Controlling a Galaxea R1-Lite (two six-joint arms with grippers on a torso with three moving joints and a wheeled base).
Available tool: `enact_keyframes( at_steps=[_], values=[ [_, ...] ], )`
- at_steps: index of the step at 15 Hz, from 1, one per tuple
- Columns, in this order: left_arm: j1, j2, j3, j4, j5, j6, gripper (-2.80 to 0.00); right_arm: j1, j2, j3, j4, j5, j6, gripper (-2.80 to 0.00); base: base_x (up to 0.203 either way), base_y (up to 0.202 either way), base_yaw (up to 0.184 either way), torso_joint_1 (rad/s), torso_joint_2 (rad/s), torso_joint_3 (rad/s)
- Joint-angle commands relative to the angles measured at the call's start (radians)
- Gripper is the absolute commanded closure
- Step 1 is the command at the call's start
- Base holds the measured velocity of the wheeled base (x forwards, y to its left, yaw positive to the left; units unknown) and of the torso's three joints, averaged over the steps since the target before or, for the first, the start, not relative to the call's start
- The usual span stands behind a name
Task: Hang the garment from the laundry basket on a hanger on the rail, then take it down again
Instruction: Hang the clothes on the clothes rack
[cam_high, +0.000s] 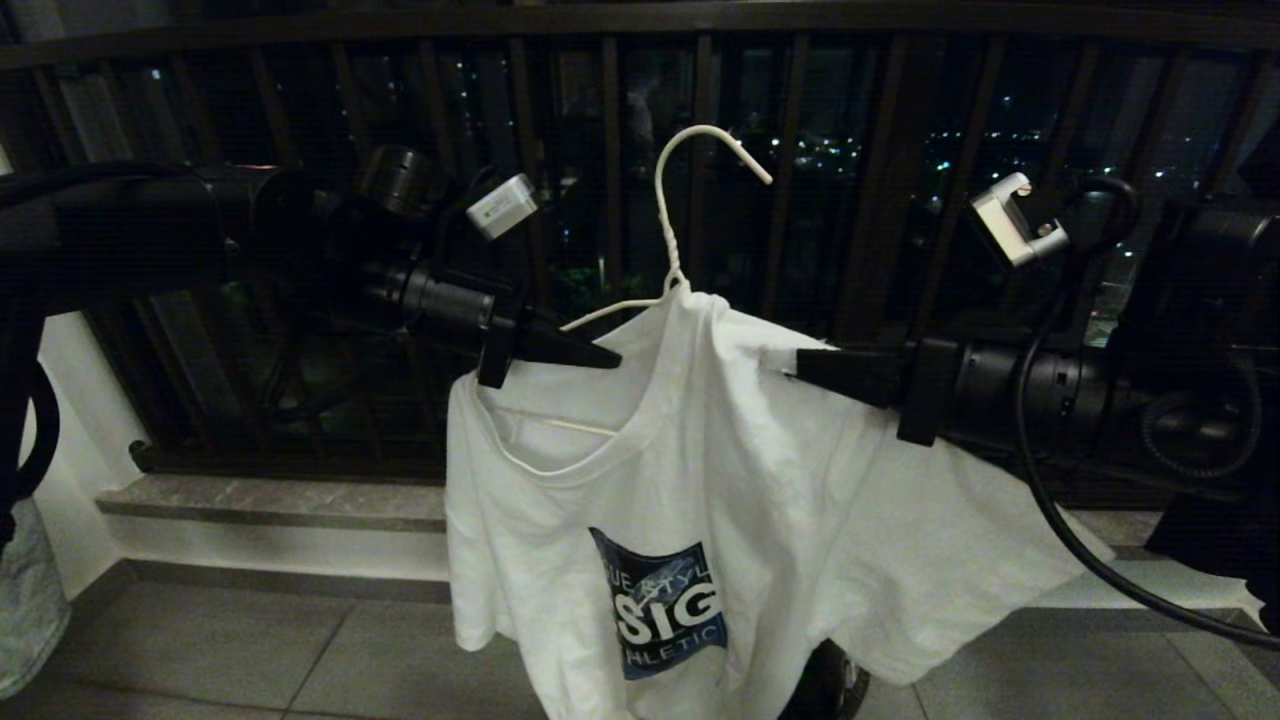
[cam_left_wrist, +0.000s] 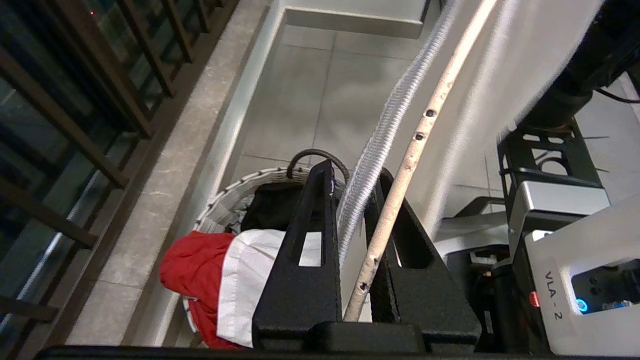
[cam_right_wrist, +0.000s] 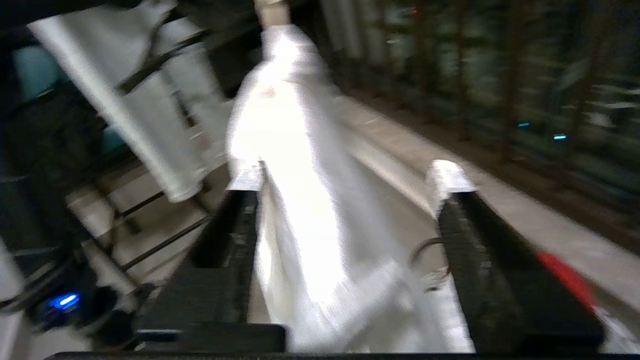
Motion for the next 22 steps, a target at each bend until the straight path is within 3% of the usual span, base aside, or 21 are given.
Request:
enact_keyframes(
  at_steps=[1, 7, 10, 11, 17, 22],
  values=[
    [0.011, -0.01, -0.001, 0.002, -0.006, 0.002, 0.0, -0.039, -0.017, -0.003, -0.004, 0.009, -0.001, -2.8, 0.0, 0.0, 0.0, 0.0, 0.0, 0.0],
    [0.017, -0.036, -0.001, -0.024, -0.001, -0.095, 0.0, -0.095, -0.096, 0.002, 0.005, 0.016, -0.029, -2.8, 0.0, 0.0, 0.0, 0.0, 0.0, 0.0],
    [0.017, -0.049, 0.0, -0.02, 0.05, -0.106, 0.0, -0.156, -0.126, -0.006, 0.006, 0.026, -0.031, -2.8, 0.0, 0.0, 0.0, 0.0, 0.0, 0.0],
    [0.018, -0.057, 0.0, -0.018, 0.058, -0.123, 0.0, -0.164, -0.129, 0.001, 0.005, 0.033, -0.033, 0.0, 0.0, 0.0, 0.0, 0.0, 0.0, 0.0],
    [0.022, -0.098, 0.018, -0.01, 0.06, -0.159, 0.0, -0.185, -0.144, 0.01, 0.007, 0.036, -0.01, 0.0, 0.0, 0.0, 0.0, 0.0, 0.0, 0.0],
    [0.053, -0.145, 0.053, 0.02, 0.063, -0.238, 0.0, -0.208, -0.191, 0.093, 0.042, 0.014, 0.016, 0.0, 0.0, 0.0, 0.0, 0.0, 0.0, 0.0]
  ],
)
